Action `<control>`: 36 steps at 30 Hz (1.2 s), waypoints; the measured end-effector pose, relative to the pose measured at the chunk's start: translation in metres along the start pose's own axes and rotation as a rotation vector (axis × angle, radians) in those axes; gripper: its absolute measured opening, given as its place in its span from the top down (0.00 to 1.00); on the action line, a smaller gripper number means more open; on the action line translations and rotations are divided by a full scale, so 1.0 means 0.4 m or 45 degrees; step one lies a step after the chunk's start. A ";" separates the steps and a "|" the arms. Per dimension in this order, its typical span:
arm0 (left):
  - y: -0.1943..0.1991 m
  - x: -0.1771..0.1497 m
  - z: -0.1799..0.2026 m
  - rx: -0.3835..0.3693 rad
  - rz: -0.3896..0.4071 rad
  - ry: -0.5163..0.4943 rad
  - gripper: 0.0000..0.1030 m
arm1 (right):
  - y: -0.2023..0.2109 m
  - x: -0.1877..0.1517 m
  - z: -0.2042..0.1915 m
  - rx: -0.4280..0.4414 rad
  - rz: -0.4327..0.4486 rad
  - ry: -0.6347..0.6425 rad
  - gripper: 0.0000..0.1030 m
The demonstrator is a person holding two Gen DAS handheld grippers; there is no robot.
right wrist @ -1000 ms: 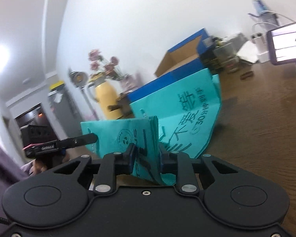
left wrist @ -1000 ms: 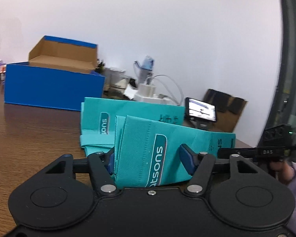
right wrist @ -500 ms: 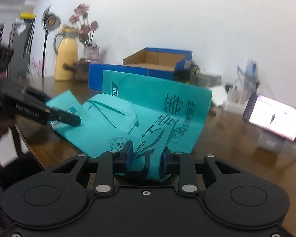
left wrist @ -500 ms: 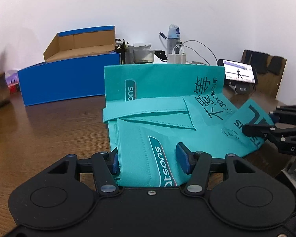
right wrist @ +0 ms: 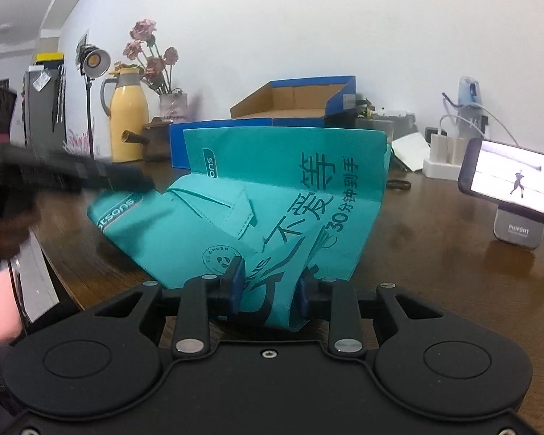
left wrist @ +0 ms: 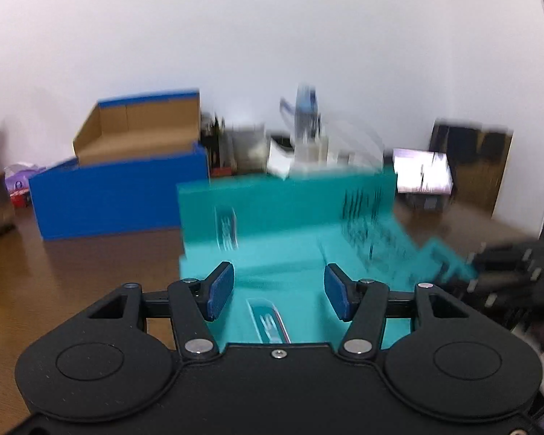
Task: Fold shopping bag
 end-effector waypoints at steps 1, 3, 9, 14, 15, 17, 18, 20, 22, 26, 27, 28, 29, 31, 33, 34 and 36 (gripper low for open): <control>-0.012 -0.009 0.008 0.005 -0.031 -0.004 0.47 | 0.000 -0.002 0.002 0.001 0.005 -0.013 0.69; -0.029 -0.025 0.015 0.014 -0.078 -0.007 0.46 | 0.003 -0.008 0.004 0.002 0.016 -0.029 0.69; -0.039 -0.041 0.012 0.017 -0.126 -0.016 0.45 | 0.008 -0.015 0.008 0.003 0.035 -0.036 0.69; -0.046 -0.044 0.010 0.014 -0.137 -0.016 0.44 | 0.023 -0.013 0.006 -0.042 0.052 -0.004 0.59; -0.046 -0.040 0.011 0.014 -0.136 -0.018 0.44 | 0.030 -0.008 0.003 -0.069 0.058 0.010 0.59; -0.045 -0.036 0.012 0.014 -0.133 -0.025 0.44 | 0.044 0.003 -0.001 -0.156 0.086 0.047 0.57; -0.045 -0.036 0.012 0.013 -0.131 -0.027 0.44 | 0.051 0.009 -0.002 -0.204 0.102 0.067 0.57; -0.044 -0.034 0.012 0.012 -0.129 -0.029 0.44 | 0.058 0.023 -0.005 -0.224 0.129 0.072 0.57; -0.044 -0.034 0.012 0.013 -0.127 -0.024 0.44 | 0.057 0.037 -0.010 -0.200 0.149 0.061 0.57; -0.042 -0.035 0.019 0.025 -0.119 -0.042 0.44 | 0.003 0.033 -0.032 -0.138 0.064 0.053 0.58; -0.041 -0.034 0.021 0.029 -0.117 -0.047 0.44 | -0.015 0.027 -0.034 -0.135 0.016 0.040 0.58; -0.041 -0.035 0.022 0.032 -0.115 -0.053 0.44 | -0.029 0.020 -0.034 -0.134 -0.015 0.023 0.58; -0.041 -0.035 0.023 0.034 -0.114 -0.058 0.44 | -0.034 0.014 -0.033 -0.135 -0.014 0.002 0.58; -0.042 -0.035 0.023 0.032 -0.115 -0.055 0.44 | -0.035 0.011 -0.030 -0.131 -0.015 -0.027 0.58; -0.042 -0.035 0.021 0.029 -0.119 -0.050 0.44 | -0.035 0.015 -0.028 -0.118 -0.037 -0.030 0.58; -0.043 -0.035 0.021 0.028 -0.120 -0.050 0.44 | -0.036 0.016 -0.026 -0.114 -0.047 -0.034 0.58; -0.043 -0.035 0.020 0.025 -0.124 -0.050 0.44 | -0.035 0.018 -0.028 -0.117 -0.060 -0.029 0.58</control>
Point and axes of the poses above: each gripper's, at about its wrist camera, not at the fingertips, and y roughly against the way its jaws point, z to its right, x to its top, the point moved 3 cm from there along -y, roughly the way its jaws point, and after that the axes turned 2 degrees about -y, right-handed, at the moved point
